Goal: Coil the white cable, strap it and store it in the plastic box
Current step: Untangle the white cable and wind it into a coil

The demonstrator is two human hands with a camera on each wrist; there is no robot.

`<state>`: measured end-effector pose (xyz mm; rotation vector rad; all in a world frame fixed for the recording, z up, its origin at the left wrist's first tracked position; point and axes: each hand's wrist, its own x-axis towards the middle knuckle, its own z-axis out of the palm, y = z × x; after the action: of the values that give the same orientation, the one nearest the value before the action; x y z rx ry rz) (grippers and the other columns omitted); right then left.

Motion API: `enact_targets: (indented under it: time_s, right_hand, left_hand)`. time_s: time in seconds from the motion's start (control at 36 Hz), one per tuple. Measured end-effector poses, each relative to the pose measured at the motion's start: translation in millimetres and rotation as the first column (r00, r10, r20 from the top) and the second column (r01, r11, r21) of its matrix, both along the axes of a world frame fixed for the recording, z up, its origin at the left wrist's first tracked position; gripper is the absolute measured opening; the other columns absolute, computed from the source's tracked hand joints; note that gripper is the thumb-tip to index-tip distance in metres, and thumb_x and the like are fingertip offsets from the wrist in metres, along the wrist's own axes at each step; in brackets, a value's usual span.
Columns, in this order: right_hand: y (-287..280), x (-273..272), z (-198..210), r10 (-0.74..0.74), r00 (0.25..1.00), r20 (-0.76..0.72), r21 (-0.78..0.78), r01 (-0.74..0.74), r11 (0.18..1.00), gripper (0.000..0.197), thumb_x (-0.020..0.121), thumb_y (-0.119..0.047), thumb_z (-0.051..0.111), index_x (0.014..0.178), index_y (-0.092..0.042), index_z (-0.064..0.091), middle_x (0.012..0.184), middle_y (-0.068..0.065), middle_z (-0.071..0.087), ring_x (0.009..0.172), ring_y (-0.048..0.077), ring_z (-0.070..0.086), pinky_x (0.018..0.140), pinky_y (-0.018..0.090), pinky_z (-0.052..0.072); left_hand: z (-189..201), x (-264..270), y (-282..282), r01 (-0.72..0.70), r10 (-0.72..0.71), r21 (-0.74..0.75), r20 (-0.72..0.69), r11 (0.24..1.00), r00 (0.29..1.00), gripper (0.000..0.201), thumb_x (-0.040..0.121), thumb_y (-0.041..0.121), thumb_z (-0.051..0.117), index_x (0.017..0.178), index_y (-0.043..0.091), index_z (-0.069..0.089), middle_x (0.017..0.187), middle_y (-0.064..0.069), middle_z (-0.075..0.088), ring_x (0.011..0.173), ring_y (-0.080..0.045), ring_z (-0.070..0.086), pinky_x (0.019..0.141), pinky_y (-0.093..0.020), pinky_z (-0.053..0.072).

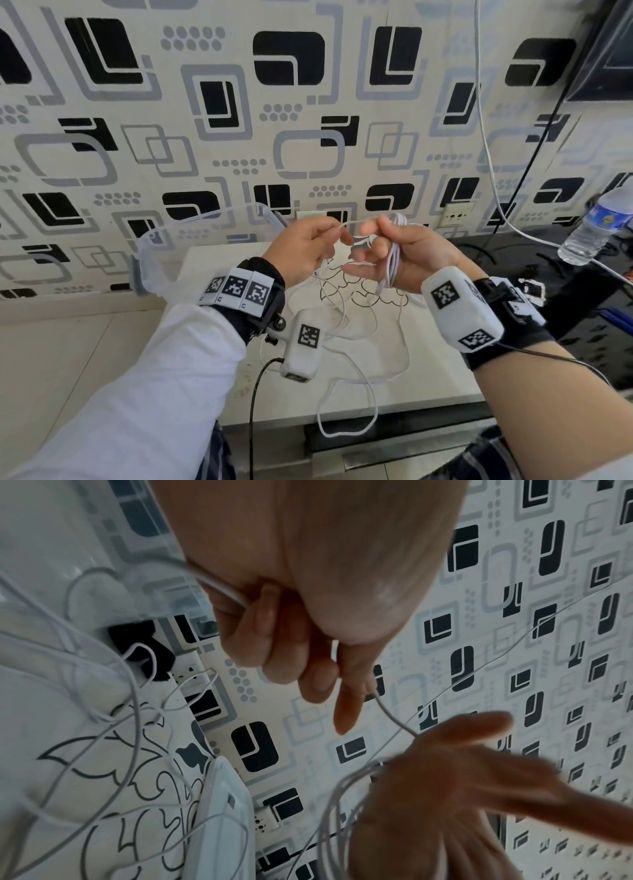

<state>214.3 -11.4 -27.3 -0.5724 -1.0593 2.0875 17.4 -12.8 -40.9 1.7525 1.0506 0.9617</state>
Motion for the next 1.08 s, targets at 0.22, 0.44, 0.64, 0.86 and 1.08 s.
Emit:
enact_targets:
  time_s: [0.22,0.44,0.64,0.86,1.08]
  right_hand:
    - [19,14,-4,0.142,0.872,-0.468,-0.134,-0.229,0.964,0.044,0.103,-0.032,0.031,0.129,-0.005,0.054,0.051,-0.003,0.028,0.044,0.011,0.026,0.045,0.025,0.037]
    - [23,27,-5,-0.466,0.759,-0.455,-0.475,0.235,0.848,0.041,0.097,-0.027,0.042,0.113,0.004,0.064,0.049,-0.007,0.023,0.043,0.006,0.016,0.037,0.022,0.023]
    - [28,43,0,-0.825,0.454,-0.336,-0.682,0.487,0.546,0.032,0.100,-0.016,0.039,0.115,-0.003,0.064,0.045,-0.007,0.021,0.034,0.009,0.019,0.032,0.021,0.025]
    - [30,53,-5,-0.847,0.379,-0.374,-0.678,0.512,0.528,0.042,0.102,-0.024,0.037,0.061,-0.016,0.037,0.046,-0.005,0.025,0.035,0.012,0.019,0.083,0.039,0.054]
    - [29,40,-7,-0.779,0.575,-0.252,-0.556,0.573,0.602,0.028,0.102,-0.035,0.037,0.106,-0.009,0.048,0.057,0.001,0.053,0.038,0.012,0.031,0.097,0.057,0.044]
  left_hand:
    - [1,-3,-2,-0.065,0.064,-0.021,-0.037,0.998,0.997,0.024,0.101,0.012,0.047,0.095,0.006,0.071,0.051,0.006,0.035,0.044,-0.007,0.030,0.041,-0.013,0.026]
    - [2,-4,-3,-0.143,0.144,0.013,-0.068,0.990,0.987,0.017,0.095,0.010,0.056,0.086,0.002,0.069,0.042,0.018,0.047,0.039,0.001,0.040,0.043,-0.004,0.030]
    - [3,-3,-7,-0.161,0.168,0.068,-0.108,0.985,0.980,0.026,0.097,0.014,0.054,0.078,0.005,0.069,0.046,0.011,0.039,0.039,-0.003,0.030,0.042,-0.007,0.028]
    - [16,8,-22,-0.071,0.100,0.153,-0.187,0.986,0.977,0.021,0.093,0.016,0.061,0.077,0.009,0.074,0.039,0.015,0.042,0.039,-0.006,0.031,0.046,-0.012,0.028]
    - [23,10,-29,0.035,0.002,0.207,-0.175,0.978,0.985,0.019,0.092,0.015,0.064,0.080,0.010,0.076,0.043,0.016,0.045,0.043,-0.004,0.035,0.049,-0.008,0.030]
